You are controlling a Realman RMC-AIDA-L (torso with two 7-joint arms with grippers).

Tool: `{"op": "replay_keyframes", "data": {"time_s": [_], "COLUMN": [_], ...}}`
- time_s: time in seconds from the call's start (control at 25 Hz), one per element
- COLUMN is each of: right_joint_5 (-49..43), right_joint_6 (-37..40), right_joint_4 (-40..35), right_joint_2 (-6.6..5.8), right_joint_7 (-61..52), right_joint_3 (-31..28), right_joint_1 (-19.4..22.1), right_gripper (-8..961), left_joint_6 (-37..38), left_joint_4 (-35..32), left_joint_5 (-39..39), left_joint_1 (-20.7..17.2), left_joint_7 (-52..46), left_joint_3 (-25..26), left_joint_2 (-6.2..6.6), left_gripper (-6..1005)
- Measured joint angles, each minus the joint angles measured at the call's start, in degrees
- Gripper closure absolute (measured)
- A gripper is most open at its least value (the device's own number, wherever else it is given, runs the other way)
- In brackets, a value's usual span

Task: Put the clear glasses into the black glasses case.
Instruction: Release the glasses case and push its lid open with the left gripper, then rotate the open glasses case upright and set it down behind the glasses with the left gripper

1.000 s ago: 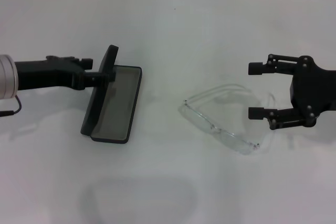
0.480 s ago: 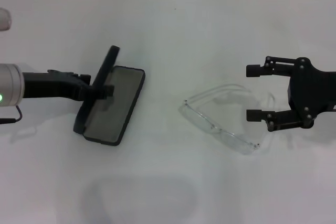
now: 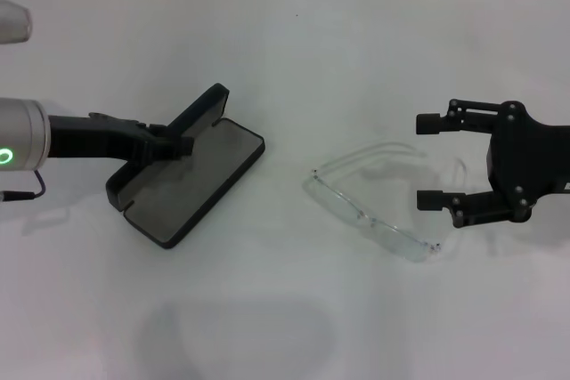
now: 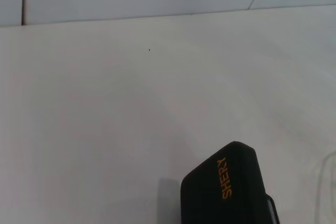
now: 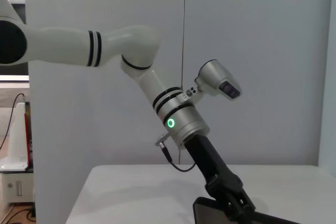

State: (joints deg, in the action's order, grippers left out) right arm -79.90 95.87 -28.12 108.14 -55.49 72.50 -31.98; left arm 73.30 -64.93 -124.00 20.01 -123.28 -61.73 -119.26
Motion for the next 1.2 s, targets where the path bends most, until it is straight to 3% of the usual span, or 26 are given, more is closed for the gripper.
{"op": "replay_keyframes", "data": {"time_s": [0.36, 0.56, 0.72, 0.92, 1.2], "right_joint_5": [-0.07, -0.77, -1.38, -4.17, -8.89], "right_joint_6": [0.41, 1.12, 2.32, 3.21, 3.13], "right_joint_4": [0.00, 0.00, 0.01, 0.00, 0.01], "right_joint_2": [0.21, 0.37, 0.59, 1.63, 4.23], "right_joint_7": [1.39, 2.43, 3.81, 5.49, 8.25], "right_joint_3": [0.12, 0.16, 0.22, 0.33, 0.37], "right_joint_1": [0.58, 0.96, 1.36, 1.42, 1.40], "right_gripper": [125, 125, 125, 125, 125], "left_joint_6": [0.18, 0.37, 0.50, -0.03, -7.01], "left_joint_4": [-0.15, -0.40, -0.44, 0.52, 8.81], "left_joint_5": [-0.02, -0.02, 0.02, 0.57, 0.78], "left_joint_1": [1.86, 3.88, 6.26, 9.72, 16.64], "left_joint_7": [1.93, 3.70, 7.52, 19.42, 32.57], "left_joint_3": [-0.14, -0.28, -0.37, -0.74, -6.16], "left_joint_2": [0.19, 0.59, 0.63, -0.23, -0.38], "left_gripper": [539, 732, 795, 791, 785]}}
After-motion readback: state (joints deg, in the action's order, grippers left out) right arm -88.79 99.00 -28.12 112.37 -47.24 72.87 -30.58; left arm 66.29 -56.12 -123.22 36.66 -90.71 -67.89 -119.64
